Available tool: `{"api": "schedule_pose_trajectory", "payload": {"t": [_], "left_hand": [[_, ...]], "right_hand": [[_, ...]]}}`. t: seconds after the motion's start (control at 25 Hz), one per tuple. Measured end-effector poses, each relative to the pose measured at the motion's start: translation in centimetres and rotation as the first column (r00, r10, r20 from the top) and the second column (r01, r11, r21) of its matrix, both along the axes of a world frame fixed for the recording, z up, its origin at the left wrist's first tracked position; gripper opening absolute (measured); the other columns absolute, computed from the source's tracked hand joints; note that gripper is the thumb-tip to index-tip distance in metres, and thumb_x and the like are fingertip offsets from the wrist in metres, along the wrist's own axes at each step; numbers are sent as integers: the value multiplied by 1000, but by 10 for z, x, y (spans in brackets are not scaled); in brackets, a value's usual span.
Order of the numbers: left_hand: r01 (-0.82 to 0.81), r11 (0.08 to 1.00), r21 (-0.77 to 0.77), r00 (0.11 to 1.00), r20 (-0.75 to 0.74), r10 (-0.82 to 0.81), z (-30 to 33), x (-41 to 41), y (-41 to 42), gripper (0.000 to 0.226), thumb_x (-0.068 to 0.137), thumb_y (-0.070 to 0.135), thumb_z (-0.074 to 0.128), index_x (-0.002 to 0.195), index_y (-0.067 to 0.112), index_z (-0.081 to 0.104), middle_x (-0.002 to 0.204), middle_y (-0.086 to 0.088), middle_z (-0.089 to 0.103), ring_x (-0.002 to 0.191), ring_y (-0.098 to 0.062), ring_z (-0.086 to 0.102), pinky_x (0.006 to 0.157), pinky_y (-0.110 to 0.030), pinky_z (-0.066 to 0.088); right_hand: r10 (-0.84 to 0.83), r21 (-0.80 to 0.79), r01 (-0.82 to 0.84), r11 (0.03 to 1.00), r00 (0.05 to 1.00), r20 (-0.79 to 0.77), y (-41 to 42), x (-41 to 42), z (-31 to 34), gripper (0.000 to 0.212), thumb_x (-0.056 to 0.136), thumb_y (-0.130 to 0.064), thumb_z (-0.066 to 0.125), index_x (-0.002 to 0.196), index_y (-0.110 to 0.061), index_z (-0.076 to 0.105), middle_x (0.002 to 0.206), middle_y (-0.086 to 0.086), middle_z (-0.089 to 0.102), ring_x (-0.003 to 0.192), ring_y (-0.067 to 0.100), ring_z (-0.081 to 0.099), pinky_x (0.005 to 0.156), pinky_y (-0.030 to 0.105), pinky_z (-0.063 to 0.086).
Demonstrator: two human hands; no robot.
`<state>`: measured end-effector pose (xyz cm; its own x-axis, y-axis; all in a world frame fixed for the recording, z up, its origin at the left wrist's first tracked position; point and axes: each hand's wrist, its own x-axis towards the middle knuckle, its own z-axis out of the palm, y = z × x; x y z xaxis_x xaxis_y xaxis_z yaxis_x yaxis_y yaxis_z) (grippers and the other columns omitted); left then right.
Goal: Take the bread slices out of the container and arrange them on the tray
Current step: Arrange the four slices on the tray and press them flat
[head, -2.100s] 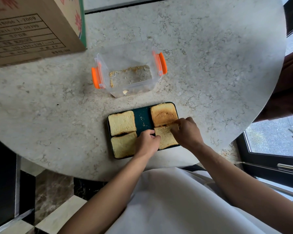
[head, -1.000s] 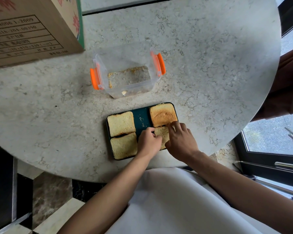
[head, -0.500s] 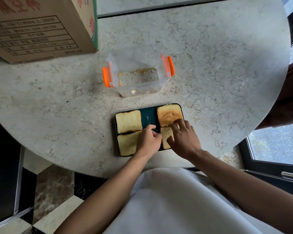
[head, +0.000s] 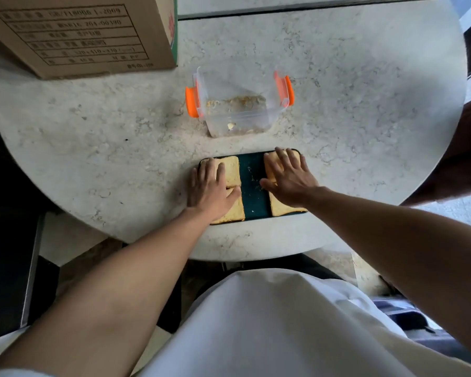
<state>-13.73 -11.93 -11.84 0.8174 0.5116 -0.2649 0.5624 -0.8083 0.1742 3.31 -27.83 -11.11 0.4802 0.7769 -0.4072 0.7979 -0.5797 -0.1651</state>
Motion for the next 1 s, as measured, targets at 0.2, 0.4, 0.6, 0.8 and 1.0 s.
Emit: {"api": "schedule_pose_trajectory", "payload": {"t": [0.2,0.4,0.6,0.8,1.0], "left_hand": [[19,1000,7,999,-51,-19,7,9,-2,87,90,68,30,156,14,12,165,-19,7,152,-33,4,123,-52,3],[-11,999,32,997,-78,13,15,16,-7,90,89,71,28,156,14,10,166,-17,8,152,-33,5,122,-54,5],[-71,997,34,989,-126,75,18,19,-20,89,89,72,27,156,15,10,166,-18,8,152,-33,4,122,-54,4],[-110,994,23,984,-140,112,19,24,-26,90,88,73,27,155,15,13,165,-18,10,152,-34,6,122,-54,3],[-49,999,-22,988,-146,45,30,25,-42,88,89,72,25,156,15,12,164,-17,15,151,-33,12,122,-55,7]], "right_hand": [[-61,-54,61,997,998,-11,-14,-8,-6,83,94,-72,16,161,-29,-6,171,5,-13,156,33,-13,125,56,-4],[-68,-21,68,997,997,-32,-9,-4,-7,84,93,-73,15,161,-30,-8,171,5,-15,156,33,-15,125,56,-6],[-19,-9,18,1000,996,-83,-14,5,-8,84,93,-73,17,161,-30,-7,171,5,-16,156,33,-16,125,57,-6],[11,-3,-11,1000,994,-106,-20,12,-10,83,95,-70,20,162,-29,-5,171,7,-12,156,33,-13,125,57,-4],[107,-31,-112,993,986,-128,-22,14,6,80,99,-64,31,162,-25,2,172,8,-5,157,33,-9,126,55,0]]}}
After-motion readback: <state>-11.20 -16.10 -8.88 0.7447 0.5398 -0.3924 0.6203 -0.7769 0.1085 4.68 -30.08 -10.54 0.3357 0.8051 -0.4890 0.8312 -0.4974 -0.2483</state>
